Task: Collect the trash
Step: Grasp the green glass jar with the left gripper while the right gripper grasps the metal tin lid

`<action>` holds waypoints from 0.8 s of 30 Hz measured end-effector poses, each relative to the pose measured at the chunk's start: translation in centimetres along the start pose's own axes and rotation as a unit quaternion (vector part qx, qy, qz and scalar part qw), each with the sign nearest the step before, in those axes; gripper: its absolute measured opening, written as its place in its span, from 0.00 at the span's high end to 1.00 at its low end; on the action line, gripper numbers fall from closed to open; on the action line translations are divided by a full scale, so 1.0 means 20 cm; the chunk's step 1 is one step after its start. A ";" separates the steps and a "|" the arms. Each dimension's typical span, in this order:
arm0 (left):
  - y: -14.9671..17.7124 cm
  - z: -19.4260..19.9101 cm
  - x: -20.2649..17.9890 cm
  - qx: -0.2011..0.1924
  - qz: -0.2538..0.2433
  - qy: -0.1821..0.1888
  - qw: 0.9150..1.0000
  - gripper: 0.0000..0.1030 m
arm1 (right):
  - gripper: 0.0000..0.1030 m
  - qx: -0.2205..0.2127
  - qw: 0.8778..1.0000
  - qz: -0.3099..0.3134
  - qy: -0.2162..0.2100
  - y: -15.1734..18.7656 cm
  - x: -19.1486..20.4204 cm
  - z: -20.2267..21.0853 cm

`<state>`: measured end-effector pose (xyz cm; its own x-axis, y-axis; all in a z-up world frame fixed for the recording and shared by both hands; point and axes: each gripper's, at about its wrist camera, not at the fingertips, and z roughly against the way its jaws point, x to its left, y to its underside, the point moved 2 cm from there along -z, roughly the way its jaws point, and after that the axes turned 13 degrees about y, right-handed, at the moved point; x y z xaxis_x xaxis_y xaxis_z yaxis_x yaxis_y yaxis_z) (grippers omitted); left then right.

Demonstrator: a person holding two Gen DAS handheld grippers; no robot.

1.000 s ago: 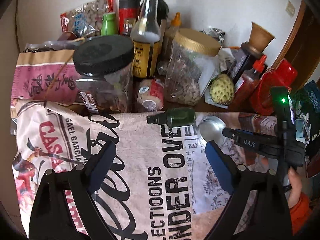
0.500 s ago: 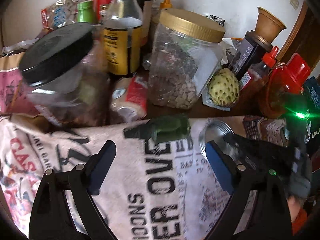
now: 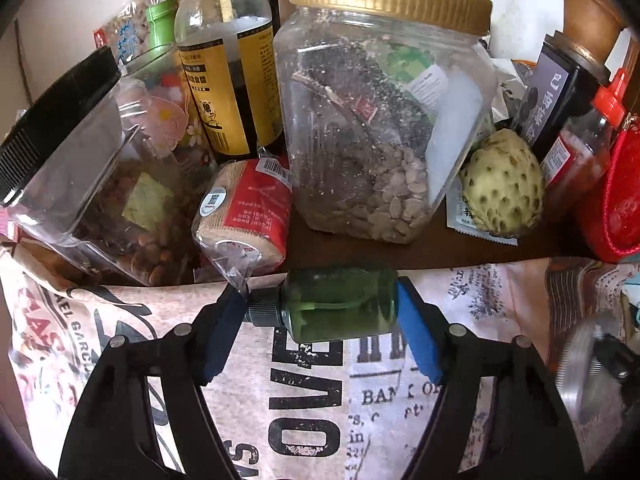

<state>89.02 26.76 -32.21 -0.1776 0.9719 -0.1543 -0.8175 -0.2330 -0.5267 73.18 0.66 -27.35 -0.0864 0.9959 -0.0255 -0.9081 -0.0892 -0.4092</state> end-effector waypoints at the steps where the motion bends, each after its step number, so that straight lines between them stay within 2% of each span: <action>1: 0.01 0.01 -0.01 -0.002 -0.001 0.003 1.000 0.41 | 0.97 -0.002 1.000 0.000 0.002 0.00 -0.02 0.02; 2: 0.00 0.03 -0.02 -0.001 -0.005 0.016 1.000 0.46 | 0.97 -0.005 1.000 -0.001 0.004 0.02 -0.03 0.03; 5: 0.00 0.10 -0.05 0.002 0.000 0.042 0.999 0.46 | 0.97 -0.010 1.000 -0.005 0.001 0.05 -0.07 0.08; 8: 0.02 0.19 -0.10 -0.005 -0.013 0.052 0.999 0.47 | 0.97 -0.016 1.000 -0.016 -0.009 -0.01 -0.07 0.08; 11: 0.04 0.33 -0.16 -0.015 -0.020 0.061 0.998 0.47 | 0.97 -0.033 0.999 -0.017 -0.013 -0.03 -0.09 0.18; 15: 0.07 0.57 -0.26 -0.040 -0.035 0.069 0.996 0.47 | 0.97 -0.064 0.998 -0.011 -0.021 -0.05 -0.15 0.34; 24: 0.25 1.16 -0.57 -0.118 -0.050 0.073 0.989 0.47 | 0.97 -0.123 0.991 0.009 -0.049 0.04 -0.32 0.72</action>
<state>74.29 15.26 -13.69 -0.0072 0.9794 -0.2016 -0.6733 -0.1538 -0.7232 67.21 -5.86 -14.42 -0.1515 0.9872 0.0498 -0.7802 -0.0885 -0.6193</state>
